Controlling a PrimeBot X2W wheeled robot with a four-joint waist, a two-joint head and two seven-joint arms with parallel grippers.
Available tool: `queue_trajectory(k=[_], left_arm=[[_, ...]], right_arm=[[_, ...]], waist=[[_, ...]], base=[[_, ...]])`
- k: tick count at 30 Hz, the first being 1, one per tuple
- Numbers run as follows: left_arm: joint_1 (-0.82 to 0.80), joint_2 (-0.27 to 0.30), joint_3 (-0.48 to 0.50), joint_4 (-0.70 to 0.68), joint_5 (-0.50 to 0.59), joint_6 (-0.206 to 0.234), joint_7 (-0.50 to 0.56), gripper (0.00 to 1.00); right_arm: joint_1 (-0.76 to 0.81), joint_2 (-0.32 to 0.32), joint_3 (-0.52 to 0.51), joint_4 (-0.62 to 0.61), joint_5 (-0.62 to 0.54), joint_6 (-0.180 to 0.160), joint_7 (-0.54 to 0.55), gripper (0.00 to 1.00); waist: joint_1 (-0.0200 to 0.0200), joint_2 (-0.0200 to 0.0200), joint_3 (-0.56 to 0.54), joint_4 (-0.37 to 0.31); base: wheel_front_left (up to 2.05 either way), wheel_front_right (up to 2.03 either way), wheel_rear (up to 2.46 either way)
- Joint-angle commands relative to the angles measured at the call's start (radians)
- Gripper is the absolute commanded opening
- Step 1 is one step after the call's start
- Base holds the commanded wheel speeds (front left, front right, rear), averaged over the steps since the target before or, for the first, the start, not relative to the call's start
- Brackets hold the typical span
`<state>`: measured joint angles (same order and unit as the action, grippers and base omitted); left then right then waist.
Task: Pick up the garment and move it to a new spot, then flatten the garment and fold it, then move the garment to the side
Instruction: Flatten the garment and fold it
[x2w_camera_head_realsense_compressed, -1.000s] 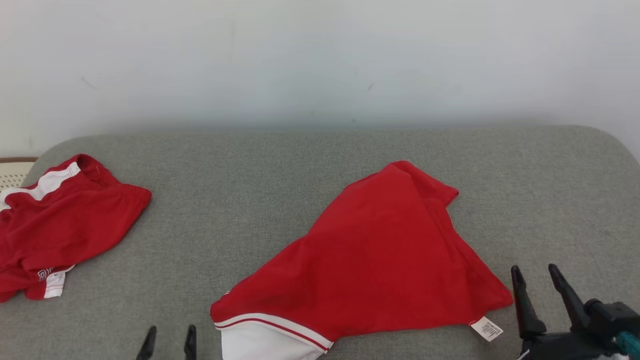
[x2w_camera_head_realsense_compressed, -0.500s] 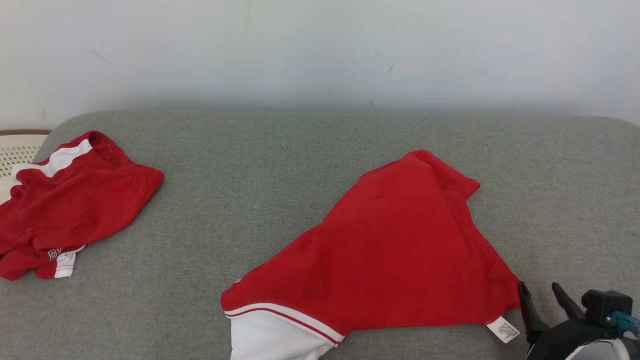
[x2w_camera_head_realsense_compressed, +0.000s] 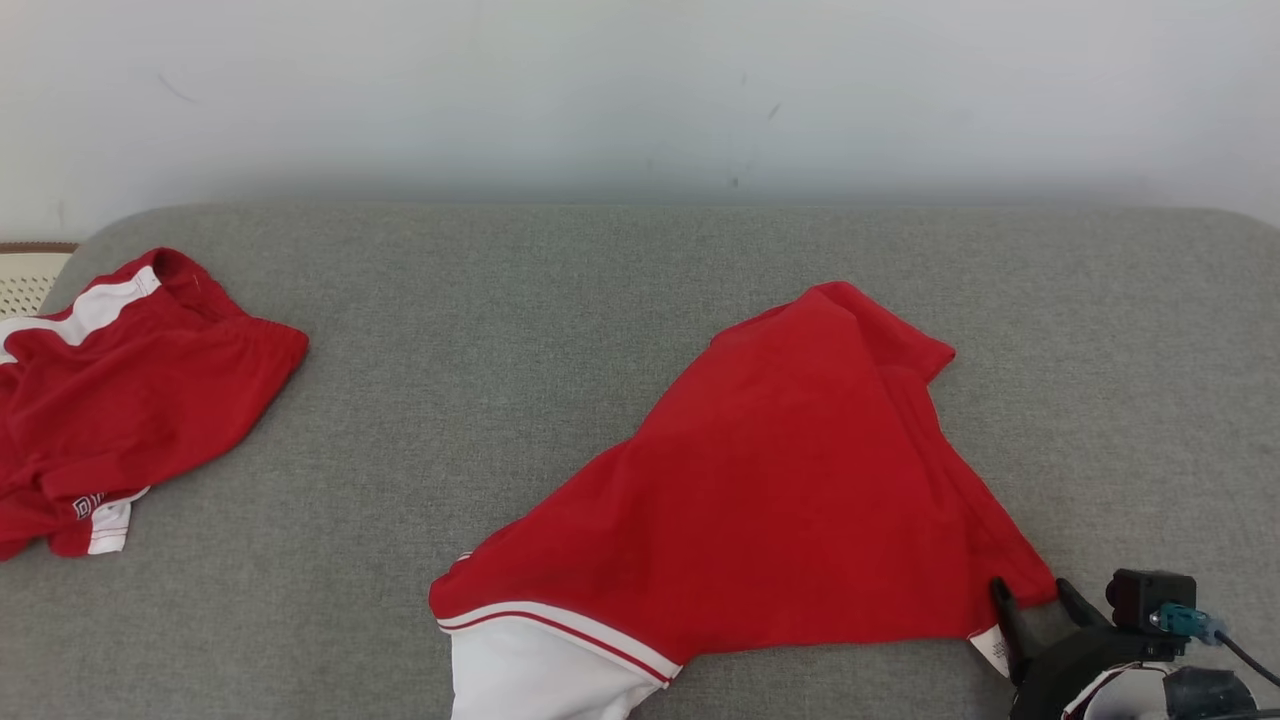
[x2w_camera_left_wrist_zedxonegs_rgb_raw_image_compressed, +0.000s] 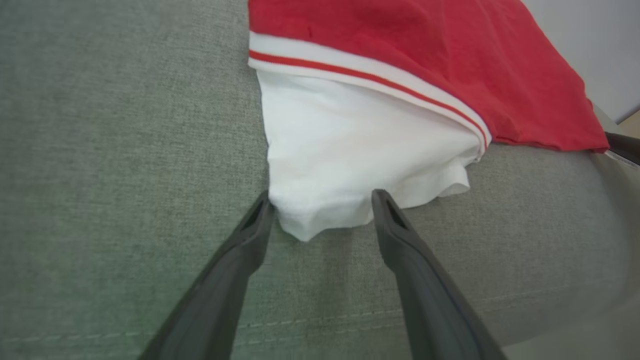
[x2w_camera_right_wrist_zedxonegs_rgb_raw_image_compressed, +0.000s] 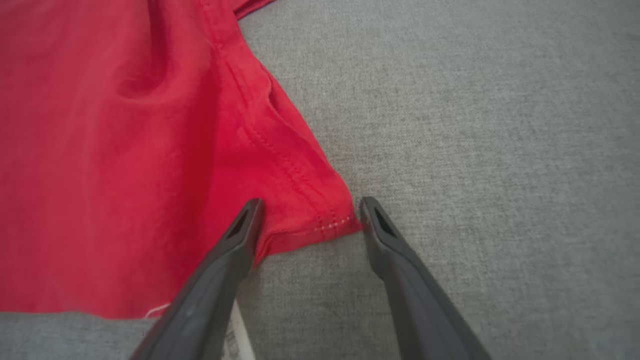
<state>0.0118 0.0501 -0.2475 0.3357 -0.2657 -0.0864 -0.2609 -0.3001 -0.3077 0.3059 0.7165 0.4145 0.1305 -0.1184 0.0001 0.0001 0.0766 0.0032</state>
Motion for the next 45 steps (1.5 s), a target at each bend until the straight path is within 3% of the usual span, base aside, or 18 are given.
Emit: queue_trajectory(k=[1, 2, 3, 4, 16, 21, 26, 31, 35, 40, 45], left_arm=[[-0.019, 0.001, -0.015, 0.021, -0.018, -0.005, -0.006, 1.00], [-0.022, 0.001, -0.024, 0.034, -0.024, -0.006, -0.006, 0.91], [-0.029, 0.001, -0.032, 0.042, -0.026, -0.007, -0.006, 0.42], [-0.037, 0.001, -0.036, 0.043, -0.030, -0.008, -0.006, 0.00], [0.002, 0.001, 0.003, -0.072, -0.033, 0.007, -0.006, 0.00], [0.034, 0.005, 0.025, -0.181, -0.014, -0.001, -0.006, 0.00], [-0.041, 0.037, 0.029, -0.232, 0.005, -0.019, -0.006, 0.00], [-0.248, 0.111, -0.009, -0.233, 0.047, -0.033, 0.019, 0.00], [-0.498, 0.187, -0.036, -0.218, 0.050, -0.042, 0.069, 0.00], [-0.830, 0.298, -0.138, -0.126, 0.016, -0.042, 0.150, 0.00], [-1.159, 0.347, -0.221, 0.017, -0.094, -0.042, 0.212, 0.00]], right_arm=[[-0.017, 0.006, 0.009, 0.038, 0.001, 0.000, -0.006, 1.00], [-0.025, 0.009, 0.012, 0.049, 0.003, 0.000, -0.012, 0.55], [-0.033, 0.009, 0.015, 0.059, 0.004, 0.000, -0.023, 0.42], [-0.038, 0.011, 0.017, 0.069, 0.007, 0.000, -0.033, 0.00], [-0.024, 0.003, 0.013, 0.077, 0.053, 0.000, -0.119, 0.00], [0.027, -0.012, 0.018, -0.033, 0.115, 0.000, -0.121, 0.00], [0.010, -0.021, 0.034, -0.171, 0.165, 0.000, -0.074, 0.00], [-0.120, -0.023, 0.067, -0.265, 0.184, 0.000, -0.009, 0.00], [-0.320, -0.014, 0.074, -0.254, 0.213, 0.000, 0.043, 0.00], [-0.605, 0.014, 0.059, -0.117, 0.225, 0.000, 0.091, 0.00], [-0.886, 0.035, 0.032, 0.044, 0.297, 0.000, 0.145, 0.00]], waist=[[-0.0001, -0.0001, -0.002, 0.000], [-0.0001, -0.0001, -0.002, 0.000], [-0.0001, -0.0001, -0.003, 0.001], [-0.0001, -0.0001, -0.004, 0.001], [-0.0001, -0.0001, -0.023, 0.011], [-0.0001, -0.0001, -0.025, 0.016], [-0.0001, -0.0001, -0.001, 0.009], [-0.0001, -0.0001, 0.068, -0.014], [-0.0001, -0.0001, 0.157, -0.044], [-0.0001, -0.0001, 0.260, -0.074], [-0.0001, -0.0001, 0.338, -0.087]], base=[[0.00, 0.00, 0.00], [0.00, 0.00, 0.00], [0.00, 0.00, 0.00], [0.00, 0.00, 0.00], [0.00, 0.00, 0.00], [0.00, 0.00, 0.00], [0.00, 0.00, 0.00], [0.00, 0.00, 0.00], [0.00, 0.00, 0.00], [0.00, 0.00, 0.00], [0.00, 0.00, 0.00]])
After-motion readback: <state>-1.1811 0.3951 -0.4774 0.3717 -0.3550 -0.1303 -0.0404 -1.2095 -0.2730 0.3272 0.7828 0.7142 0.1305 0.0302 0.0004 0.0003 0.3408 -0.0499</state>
